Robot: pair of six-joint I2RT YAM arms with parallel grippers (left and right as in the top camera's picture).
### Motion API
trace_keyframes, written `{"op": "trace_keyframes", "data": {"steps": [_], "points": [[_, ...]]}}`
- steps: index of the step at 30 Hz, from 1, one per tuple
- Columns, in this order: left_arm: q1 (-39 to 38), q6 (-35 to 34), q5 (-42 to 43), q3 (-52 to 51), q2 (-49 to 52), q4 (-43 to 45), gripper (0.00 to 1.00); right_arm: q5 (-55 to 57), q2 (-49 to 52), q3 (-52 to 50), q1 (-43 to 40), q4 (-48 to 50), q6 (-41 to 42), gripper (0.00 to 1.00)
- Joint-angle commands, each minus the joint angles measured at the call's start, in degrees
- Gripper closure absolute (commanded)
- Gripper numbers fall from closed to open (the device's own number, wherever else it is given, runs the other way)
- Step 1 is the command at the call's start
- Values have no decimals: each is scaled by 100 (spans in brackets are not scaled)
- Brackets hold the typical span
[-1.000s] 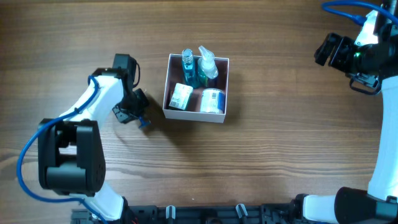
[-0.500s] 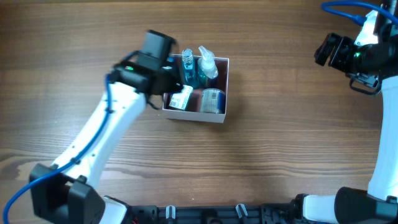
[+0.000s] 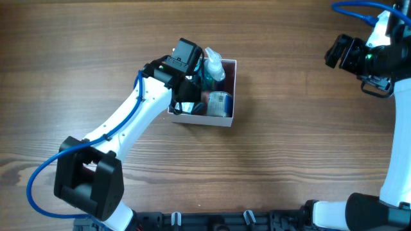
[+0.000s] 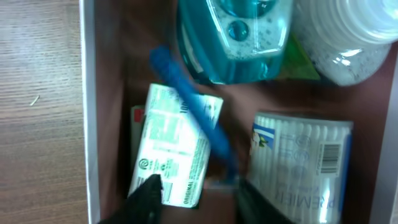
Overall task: Pack container
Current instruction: 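Lift the blue razor with the left gripper and lower it into the box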
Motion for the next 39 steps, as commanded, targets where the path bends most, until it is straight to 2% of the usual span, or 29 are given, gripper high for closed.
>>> {"op": "trace_keyframes", "data": {"steps": [1, 4, 9, 13, 17, 22, 30, 39], "points": [[22, 48, -118, -15, 24, -28, 60, -50, 44, -15, 2, -11, -68, 0], [28, 44, -238, -15, -42, -140, 65, -48, 44, -15, 2, -11, -70, 0], [151, -131, -1043, -15, -474, -350, 74, -48, 44, -15, 2, -4, -72, 0], [529, -136, -1038, -15, -699, -358, 96, -48, 44, -15, 2, 4, -90, 0], [1060, -640, -992, -55, -588, -415, 96, -50, 44, -15, 2, 4, -90, 0], [1482, -732, -280, -249, -184, -350, 96, -50, 44, -15, 2, 4, -87, 0], [1344, -728, 828, -284, 481, -334, 96, -50, 44, -15, 2, 2, -90, 0], [1137, -708, 1209, -284, 483, -339, 96, -52, 44, -15, 2, 0, -87, 0]]}}
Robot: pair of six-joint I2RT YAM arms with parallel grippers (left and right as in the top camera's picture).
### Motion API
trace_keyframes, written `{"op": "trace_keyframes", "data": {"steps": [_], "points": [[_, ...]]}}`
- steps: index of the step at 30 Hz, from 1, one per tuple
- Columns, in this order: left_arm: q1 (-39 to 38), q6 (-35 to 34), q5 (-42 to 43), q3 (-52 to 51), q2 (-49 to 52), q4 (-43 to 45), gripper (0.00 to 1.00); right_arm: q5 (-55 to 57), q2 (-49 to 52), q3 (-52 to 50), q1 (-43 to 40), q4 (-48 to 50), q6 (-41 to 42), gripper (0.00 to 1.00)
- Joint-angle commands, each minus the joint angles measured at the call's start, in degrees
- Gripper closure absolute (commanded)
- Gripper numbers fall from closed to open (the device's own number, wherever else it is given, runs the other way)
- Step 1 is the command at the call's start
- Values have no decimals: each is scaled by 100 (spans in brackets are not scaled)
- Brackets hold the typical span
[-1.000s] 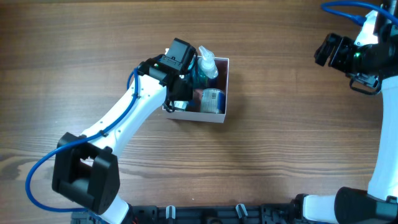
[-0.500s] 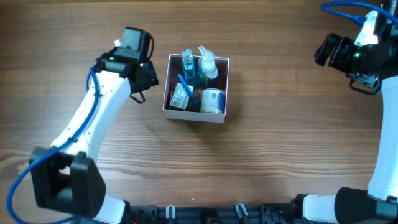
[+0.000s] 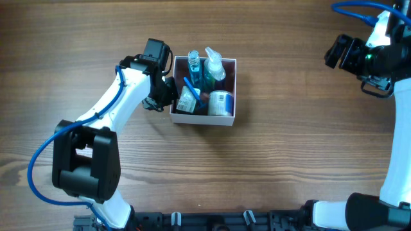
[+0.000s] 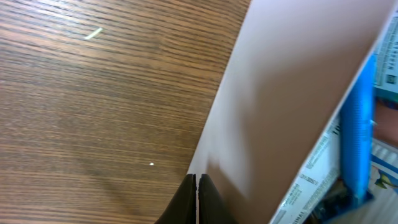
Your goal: Pack container
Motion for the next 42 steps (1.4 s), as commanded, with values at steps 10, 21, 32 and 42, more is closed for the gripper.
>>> {"op": "trace_keyframes", "data": {"steps": [10, 21, 32, 42], "points": [[-20, -52, 535, -7, -11, -87, 96, -52, 44, -15, 2, 9, -72, 0], [831, 483, -498, 4, -811, 337, 70, -461, 42, -11, 369, 658, -826, 0], [1355, 872, -566, 2, -1434, 1458, 0, -190, 588, -11, 1344, 2590, -1353, 0], [1561, 999, -562, -31, -2133, 940, 0, 203, 278, -24, 1329, 2092, -1156, 0]]}}
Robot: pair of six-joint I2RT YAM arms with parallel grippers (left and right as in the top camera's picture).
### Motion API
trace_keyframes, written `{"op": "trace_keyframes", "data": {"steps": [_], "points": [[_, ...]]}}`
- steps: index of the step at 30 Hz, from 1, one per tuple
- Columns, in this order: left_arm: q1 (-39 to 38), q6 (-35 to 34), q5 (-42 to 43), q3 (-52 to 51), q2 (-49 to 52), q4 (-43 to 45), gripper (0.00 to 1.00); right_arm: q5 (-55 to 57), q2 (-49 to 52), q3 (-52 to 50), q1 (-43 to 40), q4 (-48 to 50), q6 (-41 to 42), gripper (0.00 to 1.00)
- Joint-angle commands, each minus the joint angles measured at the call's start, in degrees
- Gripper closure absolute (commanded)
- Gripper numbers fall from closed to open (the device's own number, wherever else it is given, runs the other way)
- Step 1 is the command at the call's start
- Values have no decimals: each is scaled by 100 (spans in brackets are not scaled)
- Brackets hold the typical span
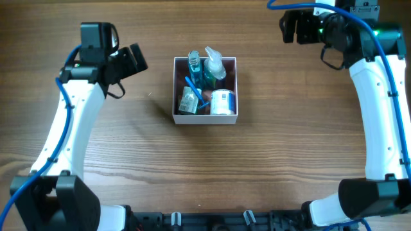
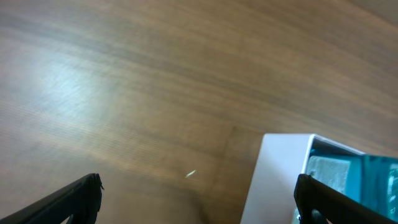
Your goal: Pack container
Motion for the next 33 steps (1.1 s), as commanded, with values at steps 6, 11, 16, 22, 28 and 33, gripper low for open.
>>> {"op": "trace_keyframes", "data": {"steps": [6, 11, 16, 22, 28, 33], "points": [[81, 293, -13, -706, -1915, -129, 0, 385, -1464, -745, -13, -94, 533, 0], [81, 286, -15, -1974, -3379, 155, 0, 431, -3045, -2295, -13, 509, 704, 0], [79, 236, -13, -3086, -4981, 179, 0, 435, -4872, -4015, -13, 938, 839, 0], [81, -258, -81, -3709, -6413, -96, 0, 437, -6671, -5523, -13, 1003, 835, 0], [81, -299, -81, -3766, -6629, -94, 0, 409, -7176, -5901, -13, 739, 841, 0], [81, -299, -81, -3766, -6629, -96, 0, 409, -7171, -5901, -13, 404, 841, 0]]}}
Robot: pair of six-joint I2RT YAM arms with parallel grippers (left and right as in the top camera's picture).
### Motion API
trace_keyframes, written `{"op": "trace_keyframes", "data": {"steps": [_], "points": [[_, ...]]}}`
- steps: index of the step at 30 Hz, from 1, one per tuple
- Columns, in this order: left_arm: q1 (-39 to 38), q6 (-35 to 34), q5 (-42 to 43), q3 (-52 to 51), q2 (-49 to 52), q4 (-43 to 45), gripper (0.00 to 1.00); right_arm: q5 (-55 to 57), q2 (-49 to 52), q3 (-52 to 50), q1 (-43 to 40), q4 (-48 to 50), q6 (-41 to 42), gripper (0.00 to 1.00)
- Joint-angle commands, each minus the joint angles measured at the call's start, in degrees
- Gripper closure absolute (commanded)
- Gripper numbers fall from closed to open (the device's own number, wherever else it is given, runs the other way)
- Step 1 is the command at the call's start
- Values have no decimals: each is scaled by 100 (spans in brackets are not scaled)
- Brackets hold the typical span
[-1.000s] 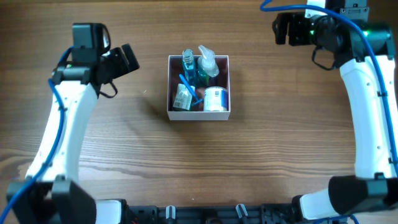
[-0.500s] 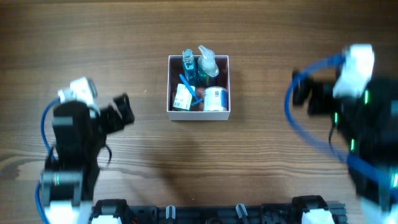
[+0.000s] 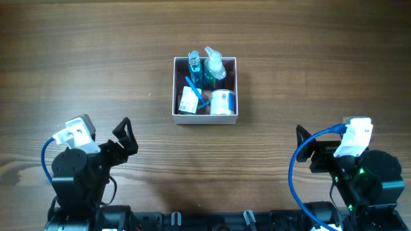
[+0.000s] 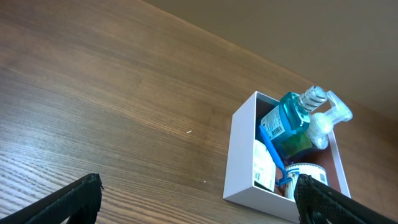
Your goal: Pack container
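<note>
The white box (image 3: 205, 118) with a red-brown inside stands at the middle of the far half of the table, and its side wall (image 4: 239, 155) also shows in the left wrist view. In it are a blue mouthwash bottle (image 3: 194, 69), a white spray bottle (image 3: 215, 64), a blue toothbrush (image 3: 194, 88), a cotton swab tub (image 3: 222, 102) and a small green-white carton (image 3: 187, 101). My left gripper (image 3: 123, 137) is folded back at the near left, open and empty, with its fingers (image 4: 81, 198) wide apart. My right gripper (image 3: 303, 146) is folded back at the near right; how its jaws stand does not show.
The brown wooden table (image 3: 308, 77) surrounds the box on all sides. A tiny pale speck (image 4: 189, 131) lies on the wood left of the box. Blue cables loop beside both arm bases at the near edge.
Both arms were stretched out over the far corners of the table; now both are folded back at the near edge. The box and its contents have not moved.
My left gripper stood open inside the box over the small carton and toothbrush. Then it was shut against the box's left outer wall. After that it was open, high at the far left, with the box sitting square. Both arms are now at the near edge.
</note>
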Motion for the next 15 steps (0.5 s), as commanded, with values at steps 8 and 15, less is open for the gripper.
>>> {"op": "trace_keyframes", "data": {"steps": [8, 15], "points": [[15, -81, -74, -52, -26, 11, 0, 76, -81, -50, -11, -295, 103, 0], [15, -81, -74, -52, -26, 11, 0, 142, -214, -94, -15, -212, 46, 0]]}}
